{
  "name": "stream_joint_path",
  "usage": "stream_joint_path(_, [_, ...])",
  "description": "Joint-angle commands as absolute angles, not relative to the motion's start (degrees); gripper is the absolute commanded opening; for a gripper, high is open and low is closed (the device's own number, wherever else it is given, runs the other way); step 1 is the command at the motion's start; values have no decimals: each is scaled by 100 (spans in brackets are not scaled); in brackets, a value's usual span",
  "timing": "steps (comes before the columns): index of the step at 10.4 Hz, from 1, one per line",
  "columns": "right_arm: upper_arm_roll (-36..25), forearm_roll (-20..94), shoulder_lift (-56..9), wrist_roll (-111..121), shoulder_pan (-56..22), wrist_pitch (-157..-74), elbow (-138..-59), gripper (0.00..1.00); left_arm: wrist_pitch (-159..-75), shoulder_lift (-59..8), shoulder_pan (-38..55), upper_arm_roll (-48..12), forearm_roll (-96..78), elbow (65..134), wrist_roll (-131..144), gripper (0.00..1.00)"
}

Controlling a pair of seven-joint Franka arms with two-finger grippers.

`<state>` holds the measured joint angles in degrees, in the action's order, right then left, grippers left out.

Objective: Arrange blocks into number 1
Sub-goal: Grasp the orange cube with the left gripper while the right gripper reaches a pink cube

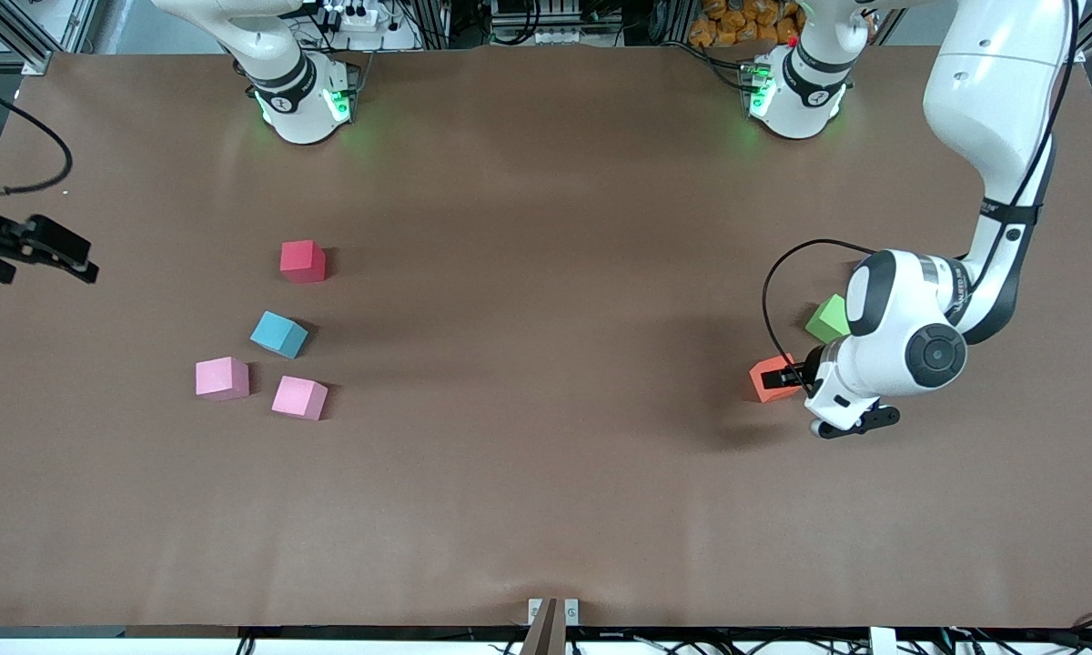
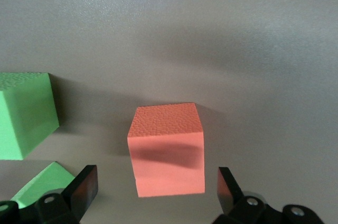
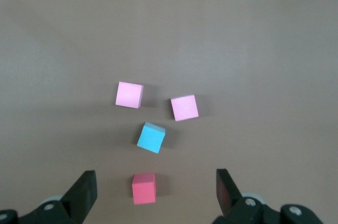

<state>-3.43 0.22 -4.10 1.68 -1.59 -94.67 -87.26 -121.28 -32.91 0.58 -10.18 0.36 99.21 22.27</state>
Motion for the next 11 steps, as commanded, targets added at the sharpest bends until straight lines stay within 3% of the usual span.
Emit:
stream_joint_path(1, [-343,114,-360,141,-246,-9712,-8956,100,-12278,-3436,132,-1002,298,9923,2644,100])
stream_joint_path(8, [-343,888,-1230,-436,-518,-11651,-9710,100,-12542,-3832,360,-1002,747,9923,3155,100])
stream_joint_path(11, [-360,879,-1397,-984,-607,-11821,-9756,100,-12542,-3832,352,-1002,756,9923,3155,100])
